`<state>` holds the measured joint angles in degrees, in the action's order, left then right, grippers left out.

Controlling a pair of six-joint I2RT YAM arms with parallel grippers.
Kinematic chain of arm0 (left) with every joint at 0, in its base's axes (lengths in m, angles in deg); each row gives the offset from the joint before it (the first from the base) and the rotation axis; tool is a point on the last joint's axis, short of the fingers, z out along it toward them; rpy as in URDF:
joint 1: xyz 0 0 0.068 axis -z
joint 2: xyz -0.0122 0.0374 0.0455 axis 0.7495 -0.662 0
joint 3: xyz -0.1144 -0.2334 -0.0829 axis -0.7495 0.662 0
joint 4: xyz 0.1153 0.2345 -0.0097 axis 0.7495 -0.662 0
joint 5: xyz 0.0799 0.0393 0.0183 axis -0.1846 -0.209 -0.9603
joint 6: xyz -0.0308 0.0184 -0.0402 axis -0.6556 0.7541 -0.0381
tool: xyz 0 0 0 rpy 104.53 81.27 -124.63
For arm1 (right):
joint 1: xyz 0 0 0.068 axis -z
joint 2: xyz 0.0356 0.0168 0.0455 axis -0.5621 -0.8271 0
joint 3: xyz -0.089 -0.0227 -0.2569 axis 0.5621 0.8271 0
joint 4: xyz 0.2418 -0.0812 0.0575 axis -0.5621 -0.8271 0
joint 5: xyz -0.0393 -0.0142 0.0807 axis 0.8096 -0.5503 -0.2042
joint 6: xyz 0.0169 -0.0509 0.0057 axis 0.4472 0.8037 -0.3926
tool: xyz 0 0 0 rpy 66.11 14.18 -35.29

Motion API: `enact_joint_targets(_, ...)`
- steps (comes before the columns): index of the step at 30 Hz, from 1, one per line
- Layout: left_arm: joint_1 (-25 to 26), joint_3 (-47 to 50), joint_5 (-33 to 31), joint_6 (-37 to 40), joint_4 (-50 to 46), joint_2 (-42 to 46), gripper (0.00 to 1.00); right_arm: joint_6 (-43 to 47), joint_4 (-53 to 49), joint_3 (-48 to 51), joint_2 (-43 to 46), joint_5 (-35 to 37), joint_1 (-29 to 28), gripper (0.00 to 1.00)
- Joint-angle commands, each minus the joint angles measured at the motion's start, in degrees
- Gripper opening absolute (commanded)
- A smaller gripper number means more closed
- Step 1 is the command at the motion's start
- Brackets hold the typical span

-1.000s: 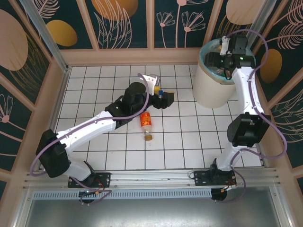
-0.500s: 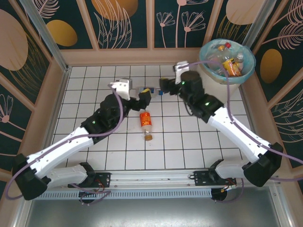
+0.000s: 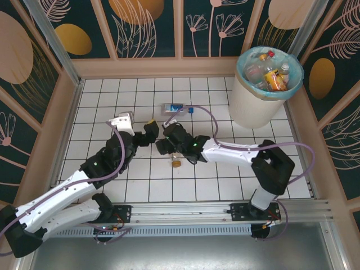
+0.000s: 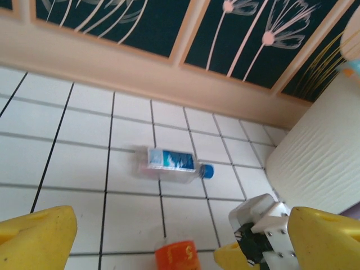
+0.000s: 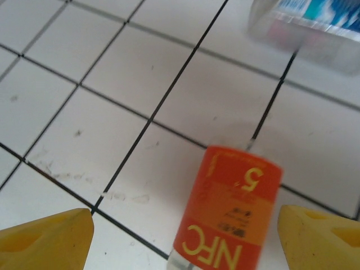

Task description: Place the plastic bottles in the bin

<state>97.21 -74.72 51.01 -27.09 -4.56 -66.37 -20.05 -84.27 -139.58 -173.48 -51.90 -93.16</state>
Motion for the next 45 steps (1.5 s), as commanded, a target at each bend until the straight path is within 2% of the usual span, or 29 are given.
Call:
enact_joint_targets(1, -0.2, 4.3, -0.4, -7.2, -2.5, -0.1, 0.96, -3.7, 1.9, -1.9, -3.2, -1.3, 0.0, 0.86)
enact_joint_targets(9, -0.2, 13.0, -0.7, -12.3, 0.4, -0.8, 0.95, -7.8, 1.4, -3.0, -10.0, -4.8, 2.5, 0.86)
enact_joint_targets(17, -0.2, 14.7, -1.1, -15.3, 0.1, -1.9, 0.95, -11.0, 3.3, -1.0, -10.7, -9.9, 5.6, 0.86)
enact_joint_targets(25, -0.2, 16.2, -2.4, -16.3, -0.5, 0.6, 0.94, -8.1, -1.7, -4.0, -11.9, -7.7, 6.4, 0.85)
enact_joint_targets(31, -0.2, 15.9, -3.6, -15.4, -1.6, 1.3, 0.94, -4.9, -5.8, -6.5, -14.4, -7.8, 6.5, 0.79)
enact_joint_targets(34, -0.2, 15.3, -4.0, -14.8, -2.2, 1.8, 0.94, -3.9, -8.2, -8.3, -16.4, -8.8, 6.4, 0.71)
enact_joint_targets(37, -0.2, 14.6, -4.2, -13.9, -2.7, 2.4, 0.94, -3.1, -9.9, -9.4, -16.2, -8.9, 6.2, 0.59)
enact_joint_targets(42, -0.2, 10.8, -4.9, -8.5, -3.4, 2.0, 0.94, -1.5, -13.3, -11.3, -9.7, -7.1, 7.2, 0.52)
enact_joint_targets(45, -0.2, 6.6, -6.1, -3.7, -3.3, 0.6, 0.94, -0.8, -15.8, -13.0, -3.9, -9.3, 10.9, 0.47)
